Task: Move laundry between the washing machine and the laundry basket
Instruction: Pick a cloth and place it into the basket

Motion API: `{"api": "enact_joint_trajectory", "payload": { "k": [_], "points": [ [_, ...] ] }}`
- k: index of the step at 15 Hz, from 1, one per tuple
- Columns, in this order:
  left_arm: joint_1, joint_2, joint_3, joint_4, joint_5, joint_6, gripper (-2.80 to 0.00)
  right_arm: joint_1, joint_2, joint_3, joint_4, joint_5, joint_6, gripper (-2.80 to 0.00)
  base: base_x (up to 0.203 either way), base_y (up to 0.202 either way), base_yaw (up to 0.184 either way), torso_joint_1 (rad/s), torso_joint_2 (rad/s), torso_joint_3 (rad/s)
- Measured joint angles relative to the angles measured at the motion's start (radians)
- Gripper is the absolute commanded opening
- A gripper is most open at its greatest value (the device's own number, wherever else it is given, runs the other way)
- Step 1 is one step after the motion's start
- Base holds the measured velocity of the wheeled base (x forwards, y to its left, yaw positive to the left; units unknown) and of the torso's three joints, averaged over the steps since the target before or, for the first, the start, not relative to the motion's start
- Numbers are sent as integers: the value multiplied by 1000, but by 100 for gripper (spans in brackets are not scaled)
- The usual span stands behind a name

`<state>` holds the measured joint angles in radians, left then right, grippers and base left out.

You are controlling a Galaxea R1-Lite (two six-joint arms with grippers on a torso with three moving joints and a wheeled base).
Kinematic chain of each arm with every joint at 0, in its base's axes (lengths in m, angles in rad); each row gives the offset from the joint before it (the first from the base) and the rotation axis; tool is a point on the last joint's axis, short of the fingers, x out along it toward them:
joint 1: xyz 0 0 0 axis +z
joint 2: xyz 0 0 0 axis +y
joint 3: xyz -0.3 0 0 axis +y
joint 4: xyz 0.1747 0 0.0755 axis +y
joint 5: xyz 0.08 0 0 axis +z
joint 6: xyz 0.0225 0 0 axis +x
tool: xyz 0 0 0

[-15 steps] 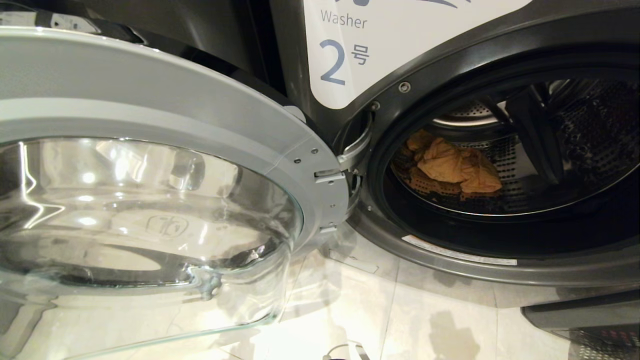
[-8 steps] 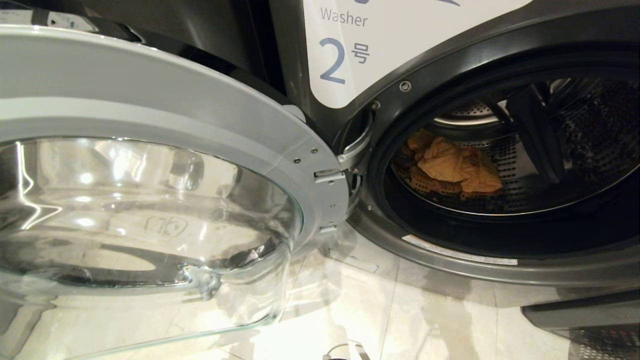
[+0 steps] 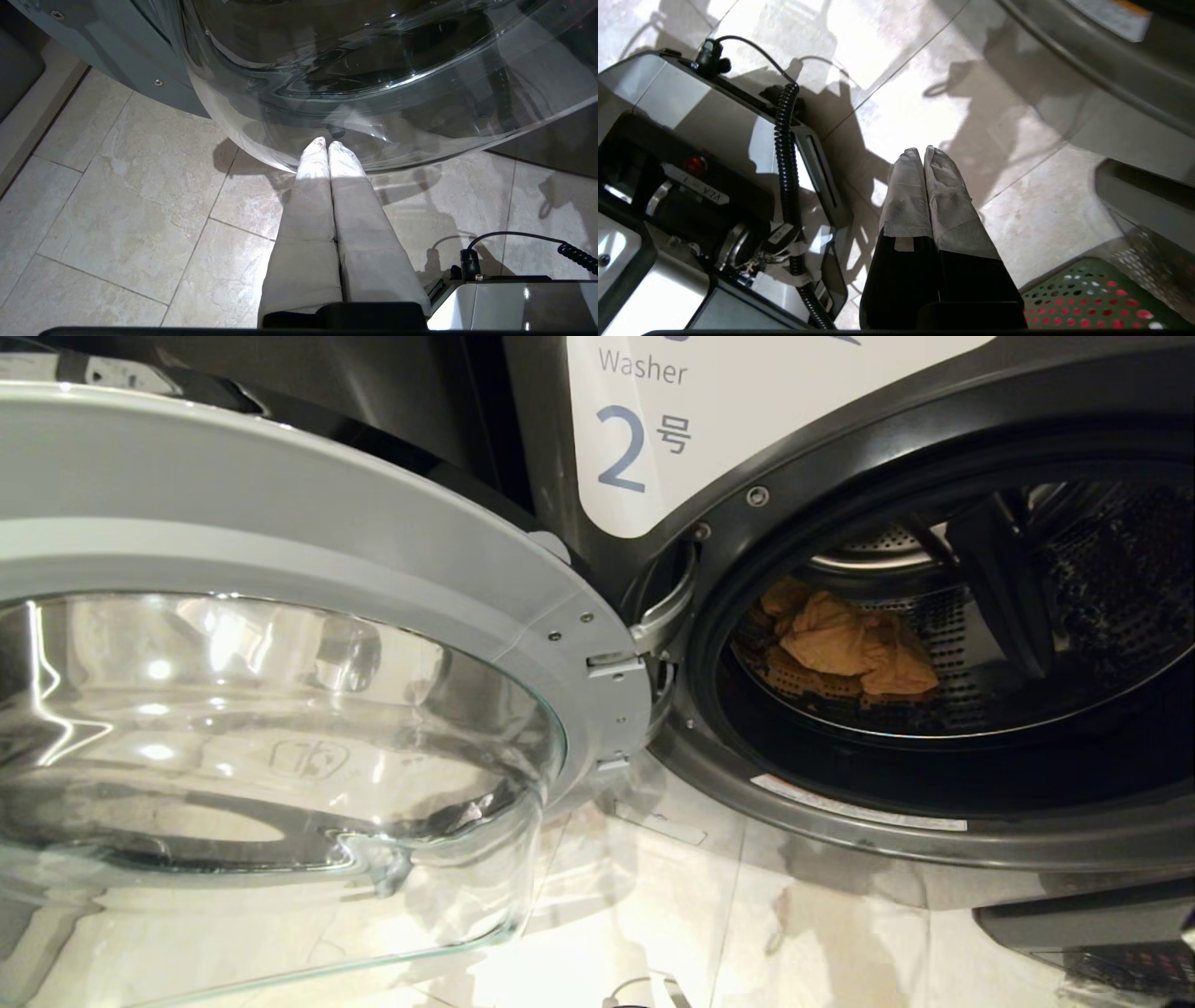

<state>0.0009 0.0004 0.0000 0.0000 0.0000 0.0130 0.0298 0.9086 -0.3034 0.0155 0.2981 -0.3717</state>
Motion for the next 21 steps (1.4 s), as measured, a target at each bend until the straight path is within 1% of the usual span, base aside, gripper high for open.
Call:
{"api": "enact_joint_trajectory", "payload": {
  "k": [2, 3, 5, 6, 8, 10, 11, 13, 14, 17, 19, 21],
  "points": [
    [0, 0, 0, 0, 0, 0, -280, 30, 177, 28, -167, -8, 14, -280, 0, 0, 0, 0, 0, 0],
    [0, 0, 0, 0, 0, 0, -280, 44, 267, 35, -266, -17, 36, -280, 0, 0, 0, 0, 0, 0],
    [1, 0, 0, 0, 0, 0, -280, 66, 420, 31, -449, -35, 105, -280, 0, 0, 0, 0, 0, 0],
    [0, 0, 0, 0, 0, 0, -280, 74, 475, 0, -512, -48, 149, -280, 0, 0, 0, 0, 0, 0],
    [0, 0, 0, 0, 0, 0, -280, 83, 553, -85, -539, -71, 225, -280, 0, 0, 0, 0, 0, 0],
    [0, 0, 0, 0, 0, 0, -280, 87, 606, -148, -544, -115, 259, -280, 0, 0, 0, 0, 0, 0],
    [0, 0, 0, 0, 0, 0, -280, 88, 624, -158, -543, -120, 266, 0, 0, 0, 0, 0, 0, 0],
    [0, 0, 0, 0, 0, 0, -280, 88, 651, -171, -543, -125, 282, 0, 0, 0, 0, 0, 0, 0],
    [1, 0, 0, 0, 0, 0, -280, 88, 660, -186, -543, -126, 309, 0, 0, 0, 0, 0, 0, 0],
    [1, 0, 0, 0, 0, 0, -280, 89, 701, -271, -552, -154, 436, 0, 0, 0, 0, 0, 0, 0],
    [0, 0, 0, 0, 0, 0, -280, 89, 747, -319, -618, -189, 503, 0, 0, 0, 0, 0, 0, 0],
    [0, 0, 0, 0, 0, 0, -280, 94, 799, -345, -715, -221, 533, 0, 0, 0, 0, 0, 0, 0]
  ]
}}
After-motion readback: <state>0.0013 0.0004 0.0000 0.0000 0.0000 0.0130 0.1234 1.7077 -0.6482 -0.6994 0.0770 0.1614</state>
